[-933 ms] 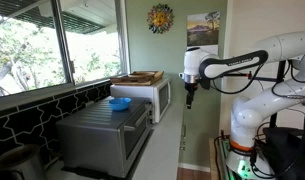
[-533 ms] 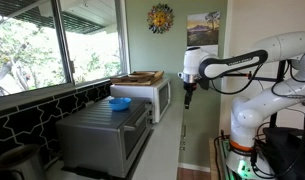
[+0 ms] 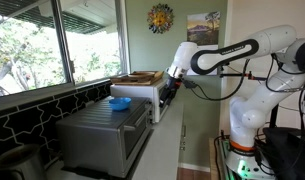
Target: Open the toaster oven and put the blue bowl in the oven then close the oven door
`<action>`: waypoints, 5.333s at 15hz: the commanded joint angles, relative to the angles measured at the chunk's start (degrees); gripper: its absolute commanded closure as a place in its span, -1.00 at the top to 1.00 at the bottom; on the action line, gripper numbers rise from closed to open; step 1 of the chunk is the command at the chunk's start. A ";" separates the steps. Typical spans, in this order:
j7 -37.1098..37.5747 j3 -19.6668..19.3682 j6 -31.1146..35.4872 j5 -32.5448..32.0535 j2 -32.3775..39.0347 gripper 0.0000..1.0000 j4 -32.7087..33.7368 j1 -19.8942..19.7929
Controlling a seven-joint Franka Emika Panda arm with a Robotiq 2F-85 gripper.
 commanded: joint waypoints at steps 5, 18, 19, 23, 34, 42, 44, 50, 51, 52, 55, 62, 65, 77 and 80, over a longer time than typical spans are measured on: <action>3.87 -1.31 12.62 11.62 12.17 1.00 3.22 3.41; 3.02 -3.42 14.91 16.75 15.12 1.00 2.67 4.56; 2.33 -3.83 15.06 17.38 15.20 1.00 2.64 5.06; 3.82 -2.93 12.82 14.52 15.63 1.00 2.31 3.37; 0.68 -3.75 0.61 10.61 13.48 1.00 -0.25 2.03; -7.17 -6.33 2.62 13.55 10.63 1.00 -3.14 3.94; -5.32 -7.36 3.24 17.18 11.09 1.00 -4.59 3.60; -1.96 -8.22 4.08 28.10 12.29 1.00 -6.19 2.16; -1.76 -8.27 3.98 30.08 12.35 1.00 -6.29 1.91; -1.29 -8.24 3.74 31.70 12.48 1.00 -6.36 1.52; 0.67 -7.64 3.89 36.48 12.96 1.00 -6.60 0.39; 3.81 -8.29 3.02 49.36 13.10 1.00 -7.21 -2.02; 1.93 -8.54 3.84 55.24 13.08 1.00 -6.95 -3.50; -10.66 -9.74 -7.30 55.61 16.40 1.00 -5.96 -6.59; -12.31 -9.76 -9.11 53.48 16.27 1.00 -5.94 -7.69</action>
